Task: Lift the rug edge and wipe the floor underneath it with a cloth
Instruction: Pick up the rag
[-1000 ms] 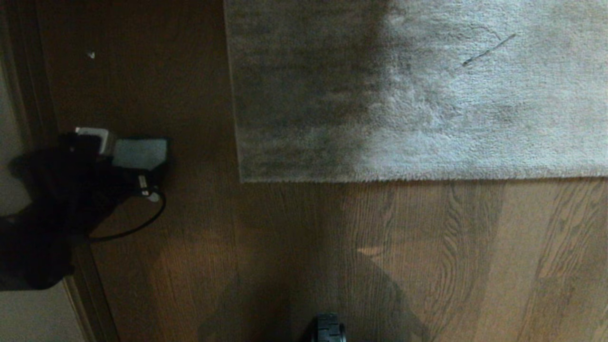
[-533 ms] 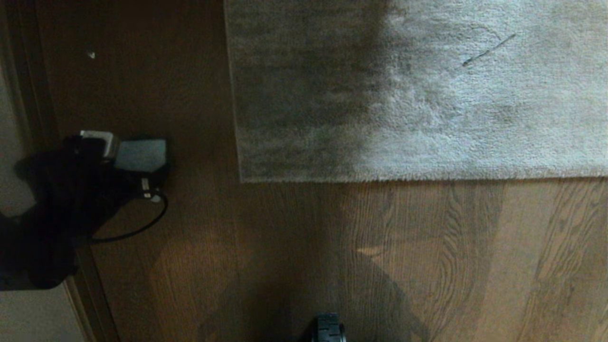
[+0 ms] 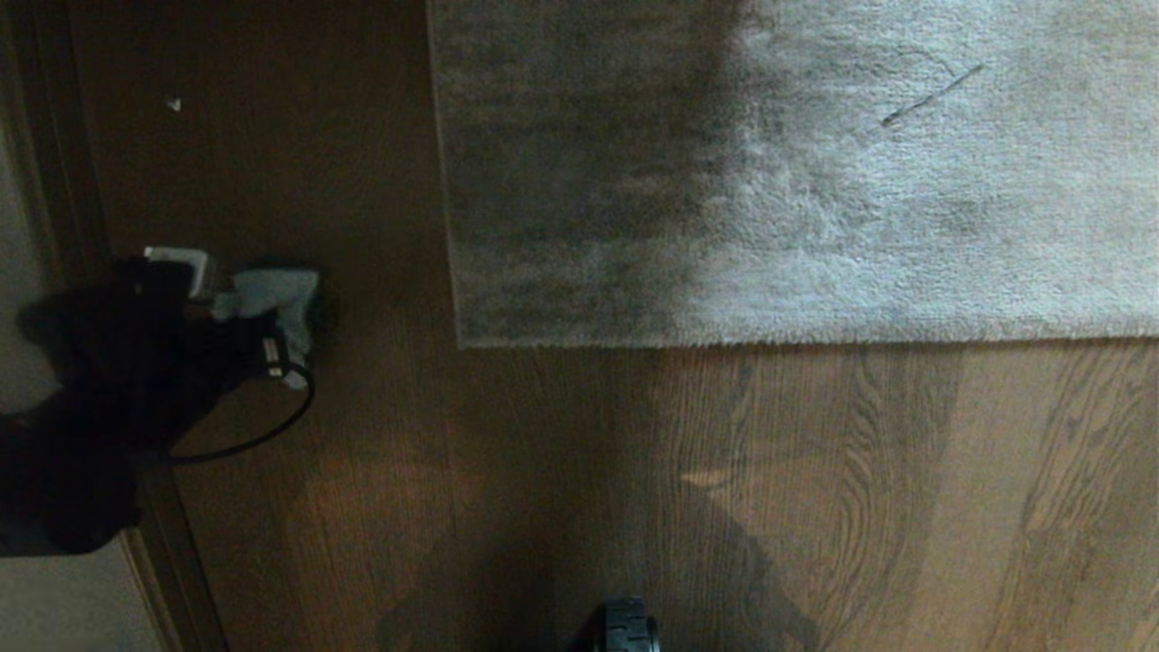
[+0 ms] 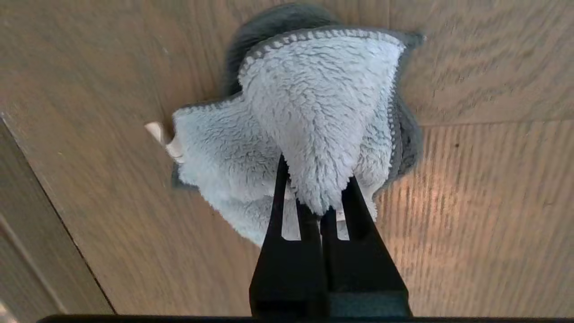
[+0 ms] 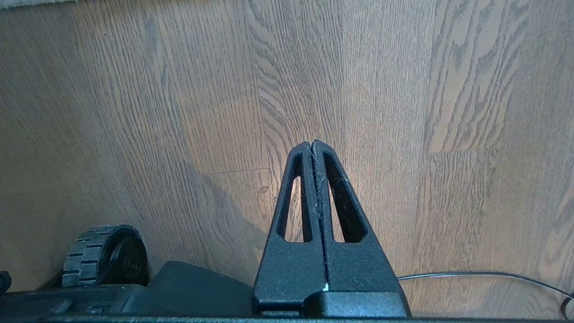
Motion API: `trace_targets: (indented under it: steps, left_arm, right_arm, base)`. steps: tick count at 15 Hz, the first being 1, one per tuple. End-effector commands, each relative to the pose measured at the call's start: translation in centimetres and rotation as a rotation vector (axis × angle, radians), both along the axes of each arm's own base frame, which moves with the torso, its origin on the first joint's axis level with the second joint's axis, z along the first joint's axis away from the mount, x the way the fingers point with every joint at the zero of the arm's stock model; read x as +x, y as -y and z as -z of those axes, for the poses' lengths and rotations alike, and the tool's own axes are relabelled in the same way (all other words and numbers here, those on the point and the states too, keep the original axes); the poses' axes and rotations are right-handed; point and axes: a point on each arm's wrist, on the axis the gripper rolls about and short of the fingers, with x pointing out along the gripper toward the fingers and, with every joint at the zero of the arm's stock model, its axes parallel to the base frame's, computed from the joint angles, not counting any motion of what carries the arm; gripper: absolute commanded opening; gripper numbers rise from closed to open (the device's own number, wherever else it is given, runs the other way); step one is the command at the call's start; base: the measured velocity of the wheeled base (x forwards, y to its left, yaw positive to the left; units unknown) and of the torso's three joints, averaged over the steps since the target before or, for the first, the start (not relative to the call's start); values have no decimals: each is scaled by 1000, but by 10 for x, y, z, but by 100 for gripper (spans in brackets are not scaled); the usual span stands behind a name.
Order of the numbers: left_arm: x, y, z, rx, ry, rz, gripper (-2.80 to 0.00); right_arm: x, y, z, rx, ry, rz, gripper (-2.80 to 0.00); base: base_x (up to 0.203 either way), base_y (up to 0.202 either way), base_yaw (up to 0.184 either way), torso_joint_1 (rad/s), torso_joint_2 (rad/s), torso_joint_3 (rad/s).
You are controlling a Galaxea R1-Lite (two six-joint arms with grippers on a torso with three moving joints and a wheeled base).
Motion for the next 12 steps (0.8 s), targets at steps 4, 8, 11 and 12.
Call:
trace_targets:
  steps: [4,8,11,12]
  left_arm:
    - [-17,1,-19,4,60,-6,-280]
    - [-44,3,-26,1,77,-8,-280]
    - [-67,5,-34,1,105,-8,-280]
    - [-74,6,-37,2,119,-7,-280]
  right_arm:
    - [0,0,0,0,1,0,-280]
    - [0,0,0,0,1,0,-280]
    - [0,0,0,0,1,0,-280]
    - [0,0,0,0,1,0,-280]
  base:
    - [0,0,0,0,0,0]
    - [0,0,0,0,0,0]
    - [0,0,0,0,0,0]
    - [0,0,0,0,0,0]
